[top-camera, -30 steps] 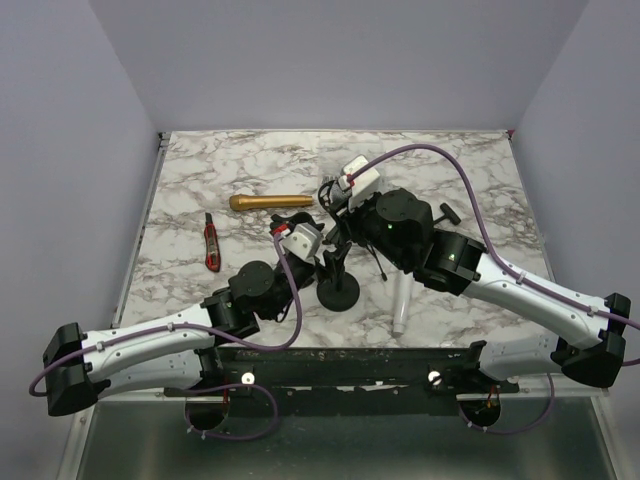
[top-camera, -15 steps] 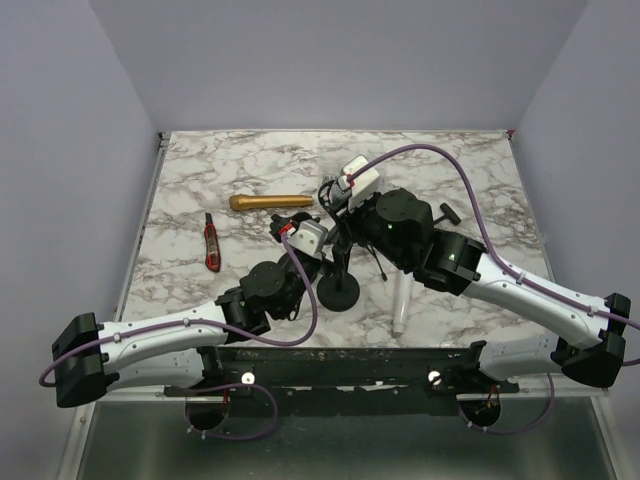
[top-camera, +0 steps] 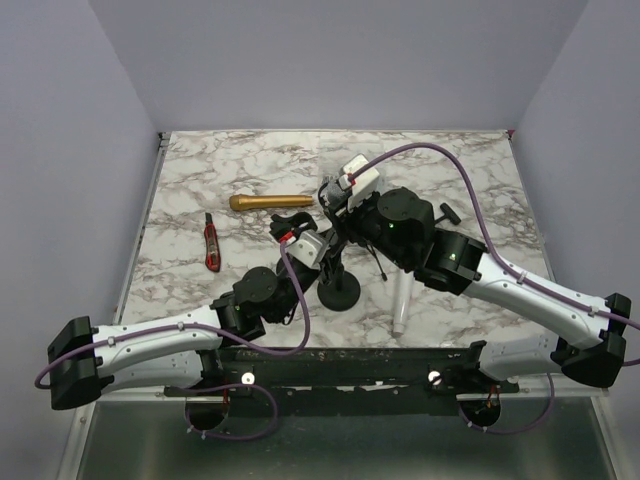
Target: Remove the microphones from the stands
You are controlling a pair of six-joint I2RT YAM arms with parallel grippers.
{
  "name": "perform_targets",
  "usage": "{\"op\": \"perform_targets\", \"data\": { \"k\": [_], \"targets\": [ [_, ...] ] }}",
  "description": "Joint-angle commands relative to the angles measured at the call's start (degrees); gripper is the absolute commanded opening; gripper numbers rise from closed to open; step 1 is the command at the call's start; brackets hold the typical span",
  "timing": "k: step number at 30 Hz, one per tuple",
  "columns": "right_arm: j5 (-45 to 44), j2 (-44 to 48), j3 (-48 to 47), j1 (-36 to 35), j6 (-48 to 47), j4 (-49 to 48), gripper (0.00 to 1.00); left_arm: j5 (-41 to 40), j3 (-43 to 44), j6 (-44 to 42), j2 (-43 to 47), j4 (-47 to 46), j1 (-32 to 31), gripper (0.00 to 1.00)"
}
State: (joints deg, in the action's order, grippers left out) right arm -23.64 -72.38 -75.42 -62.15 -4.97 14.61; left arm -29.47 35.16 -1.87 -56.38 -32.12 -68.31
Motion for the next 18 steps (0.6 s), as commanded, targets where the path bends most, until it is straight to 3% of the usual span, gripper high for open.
{"op": "perform_targets", "data": {
  "k": [1, 12, 18],
  "targets": [
    [1.09, 0.48, -2.26, -0.11, 0.4, -2.45, 0.01, 3.01, -2.37, 1.48, 2.19, 2.98, 0.23, 0.0],
    [-1.64, 5.86, -8.41, -0.16, 0.46, -3.02, 0.0, 3.08, -2.21, 3.29, 2.19, 6.5, 0.21, 0.0],
    [-9.59, 17.57, -2.15, -0.1, 1.41, -11.18, 0.01, 3.3, -1.16, 3.18, 1.76, 7.72, 0.23, 0.0]
  ]
}}
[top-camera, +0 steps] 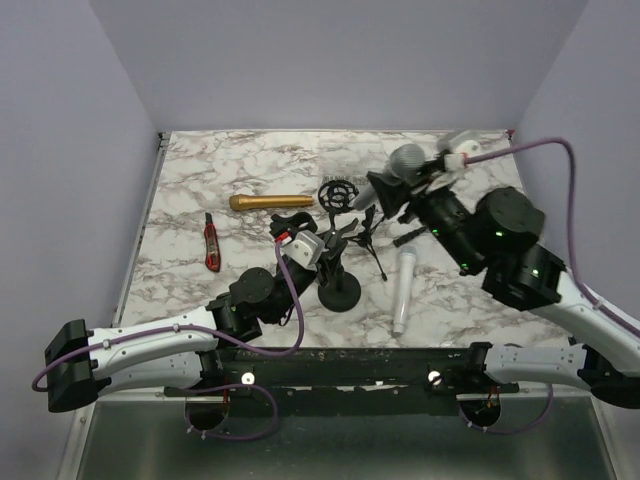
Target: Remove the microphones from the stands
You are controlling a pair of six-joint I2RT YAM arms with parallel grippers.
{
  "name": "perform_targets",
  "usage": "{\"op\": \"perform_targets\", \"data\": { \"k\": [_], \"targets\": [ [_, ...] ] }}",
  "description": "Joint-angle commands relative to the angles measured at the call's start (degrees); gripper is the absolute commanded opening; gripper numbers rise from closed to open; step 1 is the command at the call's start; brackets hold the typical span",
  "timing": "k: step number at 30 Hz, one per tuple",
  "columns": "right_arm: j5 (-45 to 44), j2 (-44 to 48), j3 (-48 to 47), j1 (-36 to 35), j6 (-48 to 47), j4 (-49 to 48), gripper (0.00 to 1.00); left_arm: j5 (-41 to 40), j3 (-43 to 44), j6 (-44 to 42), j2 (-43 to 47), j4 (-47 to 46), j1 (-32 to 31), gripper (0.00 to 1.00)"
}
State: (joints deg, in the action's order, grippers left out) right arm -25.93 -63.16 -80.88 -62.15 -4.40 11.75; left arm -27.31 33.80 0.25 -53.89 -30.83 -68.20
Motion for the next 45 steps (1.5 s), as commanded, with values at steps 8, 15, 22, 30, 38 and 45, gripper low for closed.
{"op": "perform_targets", "data": {
  "k": [8, 15, 22, 30, 38, 45],
  "targets": [
    [-32.3, 17.08, 18.2, -0.11, -3.29, -13.7, 0.01, -0.42, 3.36, 2.44, -1.63, 10.86, 0.1, 0.05],
    [-40.1, 15.33, 23.38, -0.12, 17.59, 9.6, 0.01, -0.63, 5.46, 3.94, -1.95, 13.63, 0.21, 0.35],
    [-38.34, 16.36, 24.69, -0.08, 21.9, 14.08, 0.01, 0.37, 6.37, 4.63, -1.13, 14.8, 0.23, 0.47],
    [-37.53, 11.66, 20.57, -0.02, 27.2, 23.63, 0.01, 0.61, 8.52, 7.12, -1.05, 17.74, 0.2, 0.71],
    [-18.3, 0.14, 15.15, 19.16, 30.46, 36.64, 0.01, 3.52, 15.58, 9.24, 0.27, 26.92, 0.29, 0.87],
    [-1.42, -8.51, 16.27, 31.87, 29.96, 38.95, 0.01, 1.89, 18.64, 1.18, 8.04, 32.11, 1.28, 0.88]
  ]
}}
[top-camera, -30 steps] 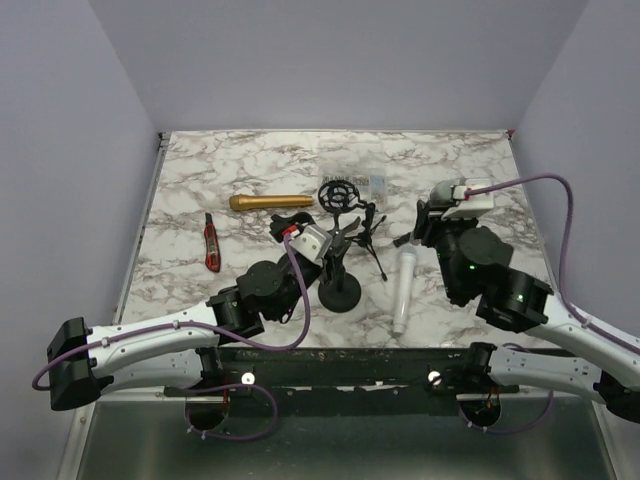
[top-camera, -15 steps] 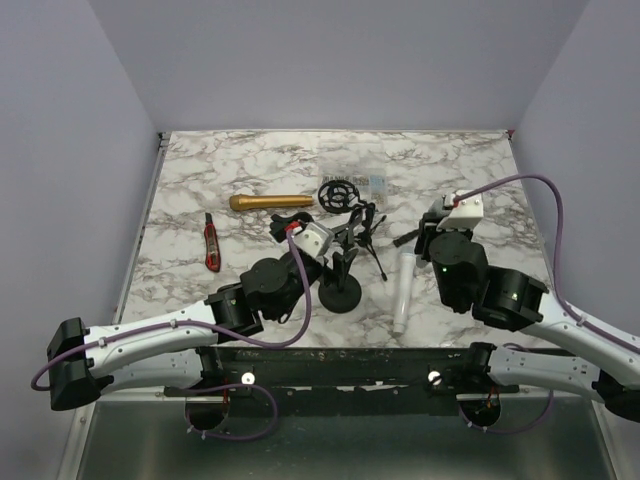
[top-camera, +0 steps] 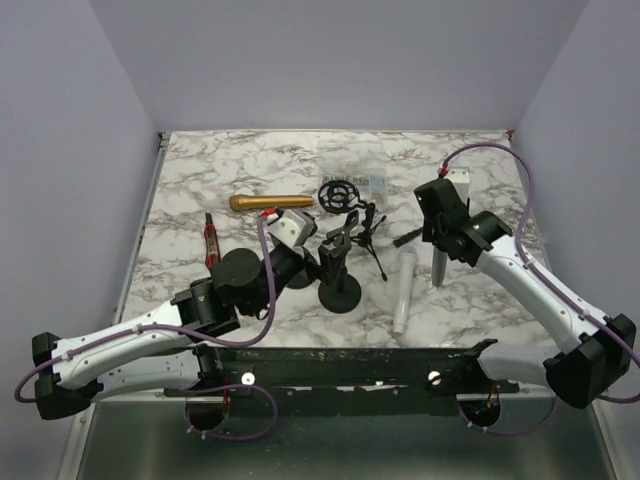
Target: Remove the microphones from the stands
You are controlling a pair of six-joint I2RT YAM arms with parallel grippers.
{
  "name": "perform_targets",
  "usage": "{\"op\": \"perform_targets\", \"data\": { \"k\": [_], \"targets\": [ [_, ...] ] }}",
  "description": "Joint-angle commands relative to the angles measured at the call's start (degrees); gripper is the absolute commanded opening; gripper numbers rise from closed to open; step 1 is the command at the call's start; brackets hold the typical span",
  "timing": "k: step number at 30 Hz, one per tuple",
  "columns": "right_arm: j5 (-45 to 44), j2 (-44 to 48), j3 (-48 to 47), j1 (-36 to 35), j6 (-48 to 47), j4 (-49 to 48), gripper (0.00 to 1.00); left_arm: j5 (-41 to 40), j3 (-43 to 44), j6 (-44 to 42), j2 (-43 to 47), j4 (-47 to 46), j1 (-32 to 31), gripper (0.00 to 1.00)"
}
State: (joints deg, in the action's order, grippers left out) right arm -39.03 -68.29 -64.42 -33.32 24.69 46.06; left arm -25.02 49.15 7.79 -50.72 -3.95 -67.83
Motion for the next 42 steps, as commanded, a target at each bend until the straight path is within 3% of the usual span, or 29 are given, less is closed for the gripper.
{"op": "perform_targets", "data": {
  "k": [1, 8, 15, 26, 30, 33, 42],
  "targets": [
    [12.02, -4.59, -0.78, 3.43, 1.31, 5.73, 0.01, -1.74, 4.06, -8.9, 6.0, 6.09, 1.22, 0.88],
    [17.49, -11.41, -4.25, 6.81, 2.18, 11.15, 0.01, -6.82, 3.32, -26.09, 11.55, 1.11, 4.42, 0.95],
    [22.98, -14.06, 1.58, 11.78, 2.9, 8.54, 0.01, -7.88, 2.93, -24.14, 16.74, 7.48, 3.36, 0.95],
    [29.82, -19.38, 10.43, 16.97, 4.69, 0.16, 0.06, -20.43, -3.33, -35.98, 24.77, -2.76, -8.49, 0.95],
    [27.67, -21.87, 11.83, 17.11, 5.57, -2.87, 0.07, -21.03, -4.85, -36.53, 26.34, -5.52, -9.18, 0.95],
    [24.79, -22.84, 11.89, 17.28, 5.93, -4.45, 0.11, -19.16, -5.86, -35.43, 25.98, -6.51, -9.17, 0.96],
    [24.52, -24.72, 12.11, 17.65, 4.14, -7.59, 0.39, -17.5, -3.21, -33.64, 18.98, -2.73, -9.2, 0.96]
  ]
}}
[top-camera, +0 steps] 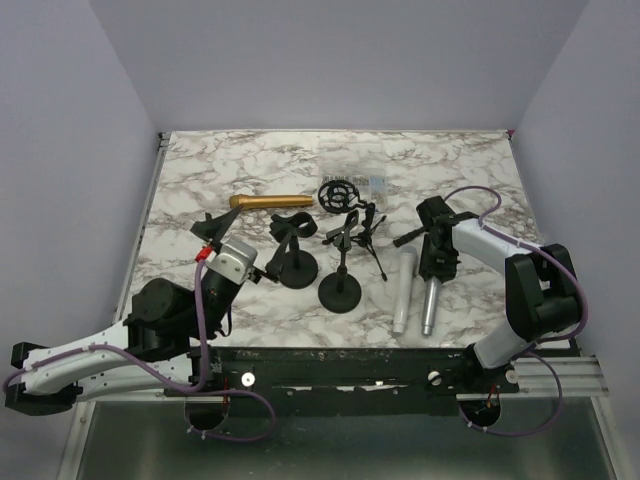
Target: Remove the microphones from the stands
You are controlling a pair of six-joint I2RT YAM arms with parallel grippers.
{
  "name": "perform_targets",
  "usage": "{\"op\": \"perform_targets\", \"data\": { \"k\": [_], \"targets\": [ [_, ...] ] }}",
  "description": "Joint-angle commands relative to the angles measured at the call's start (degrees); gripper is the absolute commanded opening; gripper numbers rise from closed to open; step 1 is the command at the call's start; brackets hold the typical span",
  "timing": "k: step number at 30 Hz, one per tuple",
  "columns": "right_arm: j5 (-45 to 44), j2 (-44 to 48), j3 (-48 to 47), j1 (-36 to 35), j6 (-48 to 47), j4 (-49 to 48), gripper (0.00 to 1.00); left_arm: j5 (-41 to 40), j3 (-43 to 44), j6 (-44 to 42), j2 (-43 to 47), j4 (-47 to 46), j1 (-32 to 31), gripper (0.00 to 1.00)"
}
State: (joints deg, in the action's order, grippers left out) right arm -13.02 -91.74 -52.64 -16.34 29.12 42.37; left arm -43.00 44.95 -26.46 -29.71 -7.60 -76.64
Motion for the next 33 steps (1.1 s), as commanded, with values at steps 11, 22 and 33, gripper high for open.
{"op": "perform_targets", "data": {
  "k": [11, 22, 33],
  "targets": [
    [-0.75, 3.99, 0.78, 0.71, -1.61, -5.62, 0.65, 0.95, 2.87, 11.02, -2.19, 6.85, -0.35, 0.96],
    [3.6, 18.32, -0.75, 0.68, -3.37, -7.74, 0.67, 3.96, 6.91, 26.09, -1.84, 16.91, 1.45, 0.99],
    [23.55, 34.99, 3.69, 0.68, -3.66, -15.21, 0.87, 31.59, 20.46, 43.36, -18.07, 30.73, 19.23, 0.98]
  ]
}}
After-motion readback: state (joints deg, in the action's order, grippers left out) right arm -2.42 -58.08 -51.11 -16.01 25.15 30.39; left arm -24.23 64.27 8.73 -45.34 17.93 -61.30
